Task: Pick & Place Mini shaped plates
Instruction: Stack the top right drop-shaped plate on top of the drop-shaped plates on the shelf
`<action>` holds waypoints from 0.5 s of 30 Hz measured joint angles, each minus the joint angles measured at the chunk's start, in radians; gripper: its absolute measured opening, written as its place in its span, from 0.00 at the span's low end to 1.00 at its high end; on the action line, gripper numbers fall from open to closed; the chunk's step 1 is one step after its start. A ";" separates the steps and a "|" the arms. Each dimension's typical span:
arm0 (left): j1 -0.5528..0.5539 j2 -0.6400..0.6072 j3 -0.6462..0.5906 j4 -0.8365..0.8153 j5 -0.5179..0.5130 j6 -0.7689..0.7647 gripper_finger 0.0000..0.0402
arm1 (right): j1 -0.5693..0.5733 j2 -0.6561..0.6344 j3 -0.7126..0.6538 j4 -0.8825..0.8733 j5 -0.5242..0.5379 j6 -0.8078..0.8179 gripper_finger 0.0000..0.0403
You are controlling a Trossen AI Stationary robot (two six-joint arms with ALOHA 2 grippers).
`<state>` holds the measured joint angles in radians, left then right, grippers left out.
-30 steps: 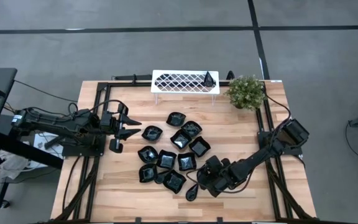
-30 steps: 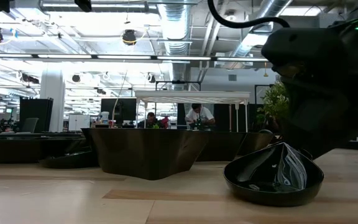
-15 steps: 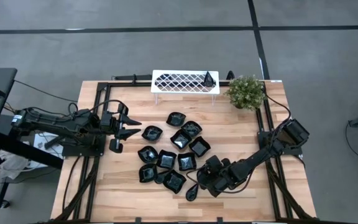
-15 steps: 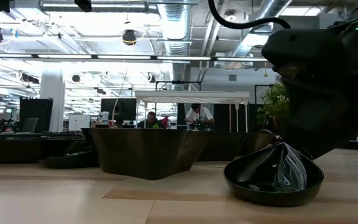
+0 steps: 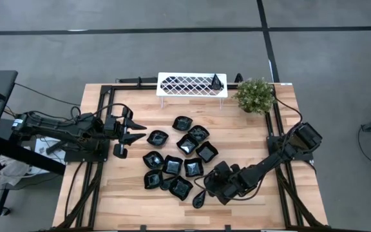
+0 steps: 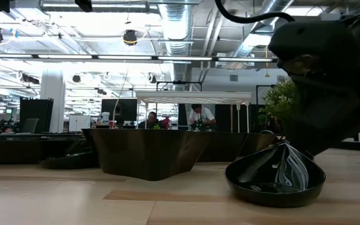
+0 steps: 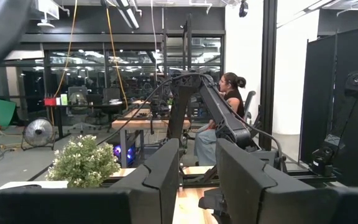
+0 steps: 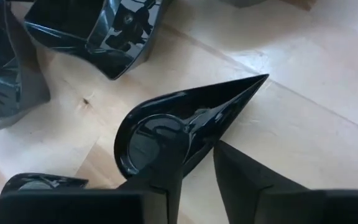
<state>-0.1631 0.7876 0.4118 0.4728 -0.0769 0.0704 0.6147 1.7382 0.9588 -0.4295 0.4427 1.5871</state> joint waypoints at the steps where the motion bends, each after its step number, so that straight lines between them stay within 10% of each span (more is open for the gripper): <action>1: 0.000 0.000 0.000 0.000 0.000 0.000 0.27 | 0.000 0.000 0.000 0.000 0.000 0.000 0.20; 15: 0.000 0.000 0.000 0.000 0.000 0.000 0.27 | 0.000 -0.005 0.000 -0.003 0.015 -0.041 0.10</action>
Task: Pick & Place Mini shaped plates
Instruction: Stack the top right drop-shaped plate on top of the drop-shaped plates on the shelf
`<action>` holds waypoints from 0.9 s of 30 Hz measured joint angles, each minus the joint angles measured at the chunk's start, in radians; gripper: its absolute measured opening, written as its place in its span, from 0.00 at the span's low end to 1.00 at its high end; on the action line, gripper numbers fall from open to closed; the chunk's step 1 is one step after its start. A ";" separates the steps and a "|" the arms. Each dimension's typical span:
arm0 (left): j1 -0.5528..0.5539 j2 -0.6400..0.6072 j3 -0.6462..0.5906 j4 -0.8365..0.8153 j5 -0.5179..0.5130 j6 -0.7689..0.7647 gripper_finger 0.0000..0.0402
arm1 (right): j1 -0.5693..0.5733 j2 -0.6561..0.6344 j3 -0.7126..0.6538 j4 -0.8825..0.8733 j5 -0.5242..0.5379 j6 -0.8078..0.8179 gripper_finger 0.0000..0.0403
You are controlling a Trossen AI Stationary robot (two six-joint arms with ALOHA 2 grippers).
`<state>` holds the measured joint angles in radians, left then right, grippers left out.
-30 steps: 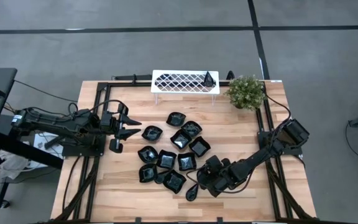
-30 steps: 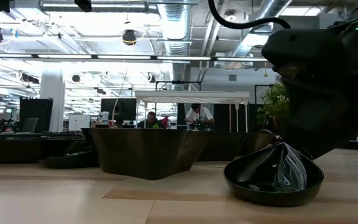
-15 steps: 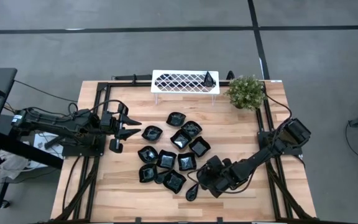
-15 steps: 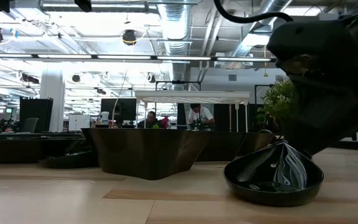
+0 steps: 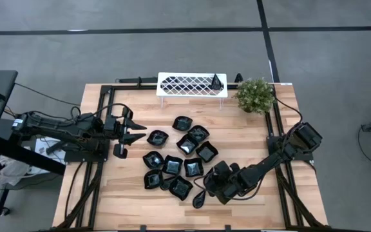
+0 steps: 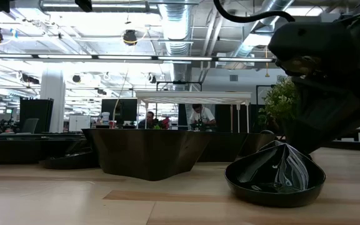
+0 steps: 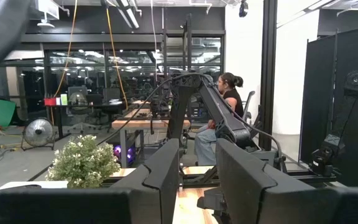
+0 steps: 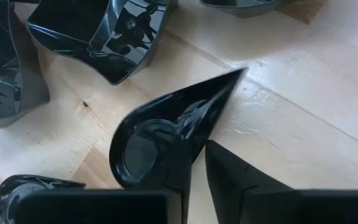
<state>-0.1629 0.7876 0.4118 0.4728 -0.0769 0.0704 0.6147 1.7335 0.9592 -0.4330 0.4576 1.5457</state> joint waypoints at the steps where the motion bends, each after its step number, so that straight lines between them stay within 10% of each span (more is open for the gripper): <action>1: 0.000 0.000 0.000 0.000 0.000 0.000 0.27 | 0.000 -0.004 0.000 -0.005 0.003 -0.002 0.08; 17: 0.000 0.000 0.000 0.000 0.000 0.000 0.27 | -0.003 -0.022 0.001 -0.031 -0.032 -0.089 0.03; 27: 0.000 0.000 0.000 0.000 0.000 0.000 0.27 | -0.002 -0.028 0.001 -0.031 -0.013 -0.161 0.23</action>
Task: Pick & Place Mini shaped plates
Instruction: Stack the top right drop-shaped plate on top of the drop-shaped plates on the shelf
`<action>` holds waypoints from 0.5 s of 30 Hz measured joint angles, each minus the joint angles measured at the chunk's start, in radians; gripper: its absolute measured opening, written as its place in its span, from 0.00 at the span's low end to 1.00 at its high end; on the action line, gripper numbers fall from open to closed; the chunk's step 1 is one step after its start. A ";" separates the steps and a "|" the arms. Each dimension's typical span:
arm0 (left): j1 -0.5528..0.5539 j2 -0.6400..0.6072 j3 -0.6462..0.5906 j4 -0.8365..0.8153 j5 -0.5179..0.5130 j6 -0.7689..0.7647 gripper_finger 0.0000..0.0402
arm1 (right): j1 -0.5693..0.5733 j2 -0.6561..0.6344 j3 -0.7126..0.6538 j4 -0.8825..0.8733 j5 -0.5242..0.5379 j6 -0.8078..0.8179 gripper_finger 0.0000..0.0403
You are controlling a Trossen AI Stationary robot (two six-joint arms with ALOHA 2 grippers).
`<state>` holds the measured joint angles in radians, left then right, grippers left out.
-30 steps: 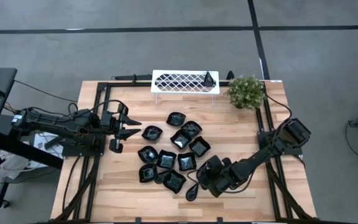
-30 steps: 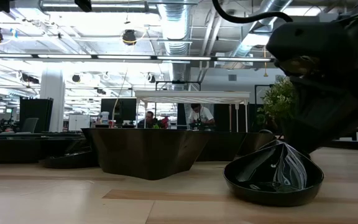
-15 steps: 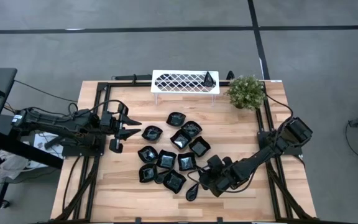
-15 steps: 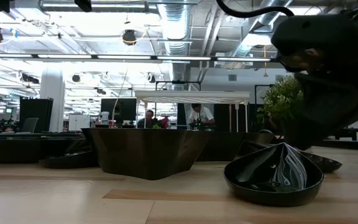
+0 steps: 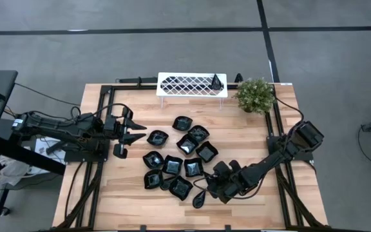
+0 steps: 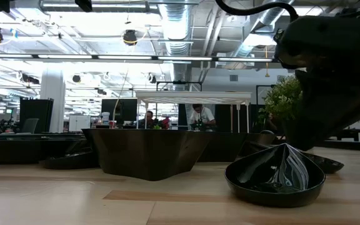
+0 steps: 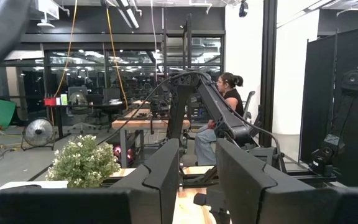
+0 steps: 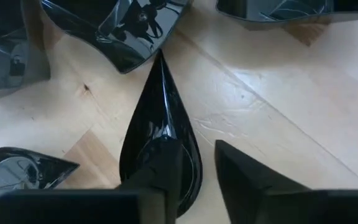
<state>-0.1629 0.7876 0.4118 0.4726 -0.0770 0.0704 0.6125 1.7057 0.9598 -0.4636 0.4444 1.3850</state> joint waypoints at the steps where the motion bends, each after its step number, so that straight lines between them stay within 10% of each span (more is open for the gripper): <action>1: 0.000 0.000 0.000 0.000 0.000 0.000 0.27 | 0.000 -0.008 0.000 0.000 0.001 -0.009 0.26; 15: 0.000 0.000 0.000 0.000 0.000 0.000 0.27 | 0.018 0.017 0.000 0.008 0.076 -0.052 0.36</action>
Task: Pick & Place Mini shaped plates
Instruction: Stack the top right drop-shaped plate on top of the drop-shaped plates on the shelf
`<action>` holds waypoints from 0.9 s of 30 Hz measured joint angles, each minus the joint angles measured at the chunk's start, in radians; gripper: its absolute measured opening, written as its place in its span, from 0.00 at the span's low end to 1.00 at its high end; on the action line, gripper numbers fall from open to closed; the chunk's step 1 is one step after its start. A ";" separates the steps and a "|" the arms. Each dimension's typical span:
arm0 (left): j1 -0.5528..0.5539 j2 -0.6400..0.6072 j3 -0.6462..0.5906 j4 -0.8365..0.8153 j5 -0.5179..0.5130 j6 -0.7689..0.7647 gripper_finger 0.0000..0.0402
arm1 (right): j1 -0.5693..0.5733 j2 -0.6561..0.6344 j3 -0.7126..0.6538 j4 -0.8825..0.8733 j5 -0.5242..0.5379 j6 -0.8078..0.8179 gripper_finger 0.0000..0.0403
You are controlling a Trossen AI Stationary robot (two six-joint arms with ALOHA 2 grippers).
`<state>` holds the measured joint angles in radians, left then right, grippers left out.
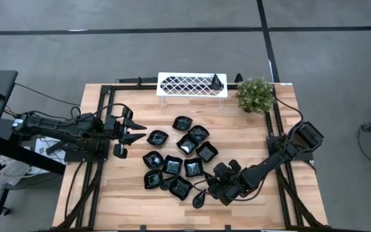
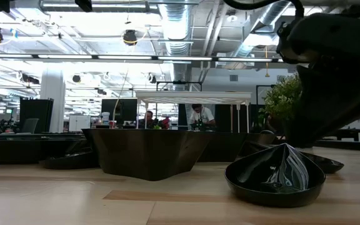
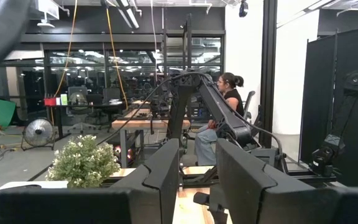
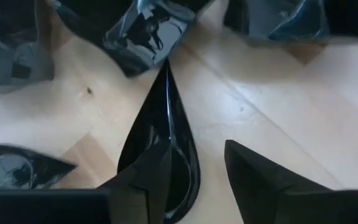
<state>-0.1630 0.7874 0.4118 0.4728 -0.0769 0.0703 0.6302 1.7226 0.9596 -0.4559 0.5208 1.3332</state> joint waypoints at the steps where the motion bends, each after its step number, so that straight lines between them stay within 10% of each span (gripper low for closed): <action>1: 0.000 0.000 0.000 0.000 0.000 0.000 0.27 | 0.004 0.000 0.000 0.000 0.005 0.000 0.36; 27: 0.000 0.000 0.000 0.000 0.000 0.000 0.27 | 0.025 0.043 0.000 0.035 0.042 0.027 0.16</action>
<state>-0.1631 0.7876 0.4118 0.4728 -0.0771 0.0700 0.6552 1.7660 0.9592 -0.4212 0.5625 1.3598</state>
